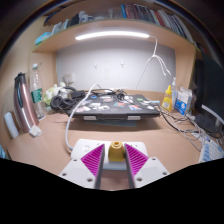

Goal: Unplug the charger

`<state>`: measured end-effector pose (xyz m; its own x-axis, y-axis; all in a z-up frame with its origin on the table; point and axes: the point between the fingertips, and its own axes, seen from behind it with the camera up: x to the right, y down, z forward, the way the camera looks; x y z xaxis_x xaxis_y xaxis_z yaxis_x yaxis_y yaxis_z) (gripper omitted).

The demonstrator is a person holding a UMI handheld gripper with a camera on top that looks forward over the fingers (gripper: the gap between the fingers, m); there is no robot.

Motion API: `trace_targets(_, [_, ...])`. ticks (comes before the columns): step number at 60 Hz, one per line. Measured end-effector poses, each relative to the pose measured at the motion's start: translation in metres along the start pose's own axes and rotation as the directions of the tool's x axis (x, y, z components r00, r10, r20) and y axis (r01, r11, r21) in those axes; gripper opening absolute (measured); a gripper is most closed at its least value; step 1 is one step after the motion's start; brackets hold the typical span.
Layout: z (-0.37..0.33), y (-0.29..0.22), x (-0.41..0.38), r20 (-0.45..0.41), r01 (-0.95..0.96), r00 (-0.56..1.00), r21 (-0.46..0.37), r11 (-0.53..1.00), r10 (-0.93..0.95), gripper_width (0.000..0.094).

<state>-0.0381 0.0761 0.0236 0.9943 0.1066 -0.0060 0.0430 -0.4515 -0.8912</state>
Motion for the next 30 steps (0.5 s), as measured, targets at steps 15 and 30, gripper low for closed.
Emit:
trace_targets(15, [0.004,-0.003,0.003,0.012,0.020,1.000,0.027,0.999,-0.020,0.0230])
trace_targets(30, [-0.035,-0.065,0.027,-0.026,0.021,1.000,0.183,0.983,-0.016,0.0175])
